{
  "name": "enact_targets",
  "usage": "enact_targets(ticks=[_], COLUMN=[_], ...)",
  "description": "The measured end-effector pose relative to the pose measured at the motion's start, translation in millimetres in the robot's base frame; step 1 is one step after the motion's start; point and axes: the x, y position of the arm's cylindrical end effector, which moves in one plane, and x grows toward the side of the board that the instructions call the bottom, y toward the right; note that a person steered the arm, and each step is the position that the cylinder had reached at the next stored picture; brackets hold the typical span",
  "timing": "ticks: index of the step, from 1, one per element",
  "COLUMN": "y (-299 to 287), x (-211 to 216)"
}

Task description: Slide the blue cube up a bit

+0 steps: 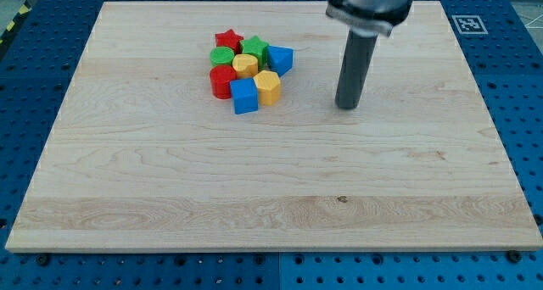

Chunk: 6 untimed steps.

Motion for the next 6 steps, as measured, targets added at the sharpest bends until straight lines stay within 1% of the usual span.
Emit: enact_targets(ticks=[1, 2, 4, 6], y=[-52.5, -92.9, -150.4, -155.8], x=[44.8, 54.5, 7.8, -10.2])
